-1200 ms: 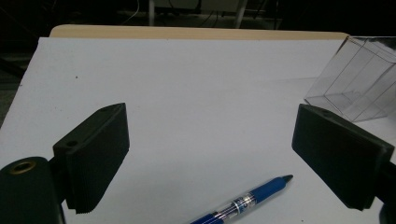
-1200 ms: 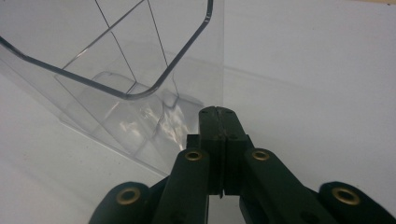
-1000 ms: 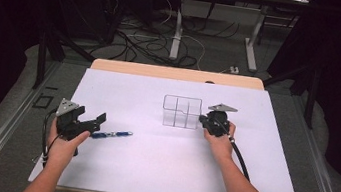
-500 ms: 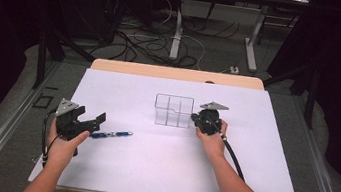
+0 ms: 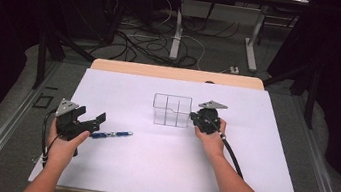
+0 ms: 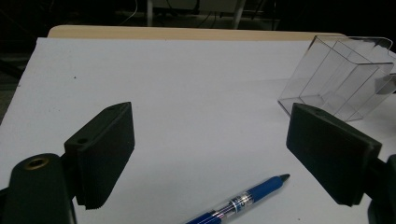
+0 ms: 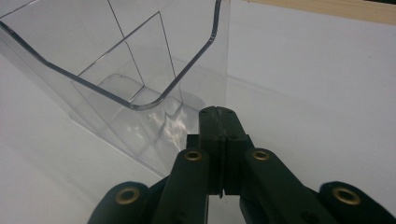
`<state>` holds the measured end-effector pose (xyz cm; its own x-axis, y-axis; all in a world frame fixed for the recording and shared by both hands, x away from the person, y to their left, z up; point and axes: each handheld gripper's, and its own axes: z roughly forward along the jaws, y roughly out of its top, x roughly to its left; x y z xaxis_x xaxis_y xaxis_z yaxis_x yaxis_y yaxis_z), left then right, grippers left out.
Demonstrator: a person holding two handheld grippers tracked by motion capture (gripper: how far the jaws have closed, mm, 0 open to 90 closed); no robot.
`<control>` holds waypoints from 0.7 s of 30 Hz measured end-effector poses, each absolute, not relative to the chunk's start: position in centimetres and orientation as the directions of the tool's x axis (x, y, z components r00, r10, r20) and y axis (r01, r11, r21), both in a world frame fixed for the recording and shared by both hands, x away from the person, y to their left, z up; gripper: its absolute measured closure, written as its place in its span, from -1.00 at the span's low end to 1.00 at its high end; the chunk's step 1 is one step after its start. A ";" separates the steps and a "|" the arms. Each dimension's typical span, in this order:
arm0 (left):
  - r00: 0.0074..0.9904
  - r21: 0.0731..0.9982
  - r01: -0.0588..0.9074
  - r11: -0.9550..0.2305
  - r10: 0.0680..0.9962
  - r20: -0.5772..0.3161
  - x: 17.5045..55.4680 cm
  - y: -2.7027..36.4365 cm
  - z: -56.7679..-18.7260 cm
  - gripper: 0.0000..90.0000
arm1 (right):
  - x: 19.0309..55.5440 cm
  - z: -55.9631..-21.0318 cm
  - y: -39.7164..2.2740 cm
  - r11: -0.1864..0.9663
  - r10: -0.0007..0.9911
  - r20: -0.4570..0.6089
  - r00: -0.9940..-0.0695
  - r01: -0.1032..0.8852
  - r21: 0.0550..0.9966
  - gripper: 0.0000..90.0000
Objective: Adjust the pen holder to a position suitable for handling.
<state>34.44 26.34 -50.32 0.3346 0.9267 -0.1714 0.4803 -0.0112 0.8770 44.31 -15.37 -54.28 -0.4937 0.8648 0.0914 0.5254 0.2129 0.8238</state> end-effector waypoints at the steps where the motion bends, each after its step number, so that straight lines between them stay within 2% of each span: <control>1: 0.335 0.877 0.480 -0.011 0.927 -0.171 34.4 26.3 -50.3 -0.67 | 44.3 -54.2 -15.4 0.220 0.864 0.083 -0.497 0.520 0.825 1.00; 6: 0.334 0.879 0.477 -0.010 0.927 -0.171 34.4 26.4 -50.3 -0.67 | 44.1 -54.0 -15.6 0.221 0.866 0.079 -0.493 0.520 0.825 0.98; 19: 0.331 0.882 0.471 -0.010 0.929 -0.166 34.4 26.5 -50.2 -0.66 | 42.6 -52.3 -16.9 0.172 0.872 0.110 -0.477 0.508 0.844 0.55; 21: 0.332 0.881 0.473 -0.010 0.928 -0.167 34.4 26.5 -50.2 -0.66 | 42.3 -51.9 -16.9 0.179 0.869 0.107 -0.483 0.509 0.842 0.42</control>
